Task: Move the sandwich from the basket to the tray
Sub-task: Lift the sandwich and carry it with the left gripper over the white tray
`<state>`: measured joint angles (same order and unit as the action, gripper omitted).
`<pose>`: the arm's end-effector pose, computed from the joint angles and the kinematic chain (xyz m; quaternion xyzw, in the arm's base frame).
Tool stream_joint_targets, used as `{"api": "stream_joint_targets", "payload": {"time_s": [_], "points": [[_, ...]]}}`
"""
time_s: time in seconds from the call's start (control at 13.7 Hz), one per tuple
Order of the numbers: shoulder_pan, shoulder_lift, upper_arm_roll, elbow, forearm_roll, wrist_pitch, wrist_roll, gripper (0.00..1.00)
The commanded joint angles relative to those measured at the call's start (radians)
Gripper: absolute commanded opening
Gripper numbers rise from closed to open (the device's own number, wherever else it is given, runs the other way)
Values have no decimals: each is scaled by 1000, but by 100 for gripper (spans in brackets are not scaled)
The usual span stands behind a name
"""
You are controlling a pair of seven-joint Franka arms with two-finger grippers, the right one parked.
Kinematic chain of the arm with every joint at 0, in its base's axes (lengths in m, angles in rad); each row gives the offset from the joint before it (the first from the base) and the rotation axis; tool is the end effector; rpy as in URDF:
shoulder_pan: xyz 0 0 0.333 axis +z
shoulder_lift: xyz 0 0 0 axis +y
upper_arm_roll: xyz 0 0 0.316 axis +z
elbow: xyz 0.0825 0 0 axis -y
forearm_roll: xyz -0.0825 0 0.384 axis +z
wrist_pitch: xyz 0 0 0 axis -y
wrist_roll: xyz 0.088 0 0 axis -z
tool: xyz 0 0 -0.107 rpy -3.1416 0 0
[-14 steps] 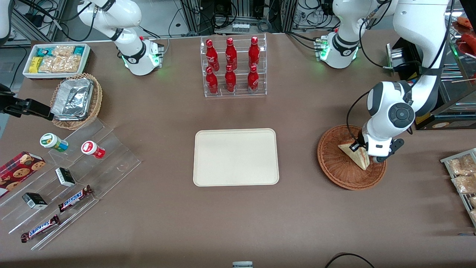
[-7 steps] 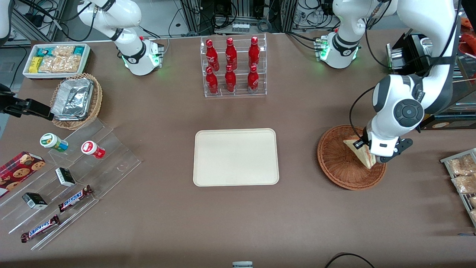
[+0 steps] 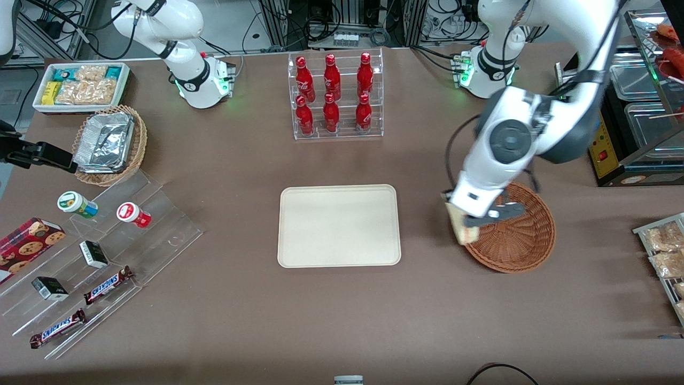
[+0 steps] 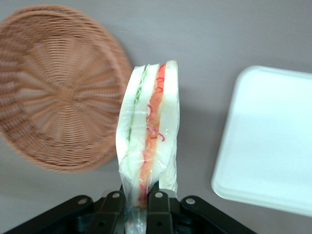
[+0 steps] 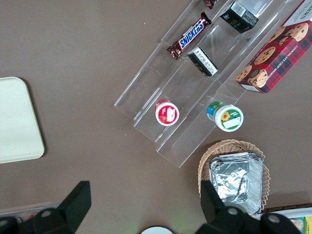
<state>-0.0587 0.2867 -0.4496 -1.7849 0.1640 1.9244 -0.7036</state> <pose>0.5514 -0.2735 0.3977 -0.9959 -0.0689 0.0400 0.0437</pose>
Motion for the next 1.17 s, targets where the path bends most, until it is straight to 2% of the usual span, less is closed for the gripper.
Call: {"api": "stream_joint_targets", "payload": {"time_s": [0.0,0.15,0.44,0.59,0.8,0.95,1.1], "points": [[-10,121,-113,136,61,-28,-48,0],[-117,190,-113,192,121,-30,-124,0],[-255,340,-109,320,202,-31,-236,0],[-314,420,-90,402,270,-39,-296,0],[-383,518,-38,547,284,-103,-298,0],[-427,531,17,552,296,-102,-284,0],[-431,543,22,553,296,-102,-245,0]]}}
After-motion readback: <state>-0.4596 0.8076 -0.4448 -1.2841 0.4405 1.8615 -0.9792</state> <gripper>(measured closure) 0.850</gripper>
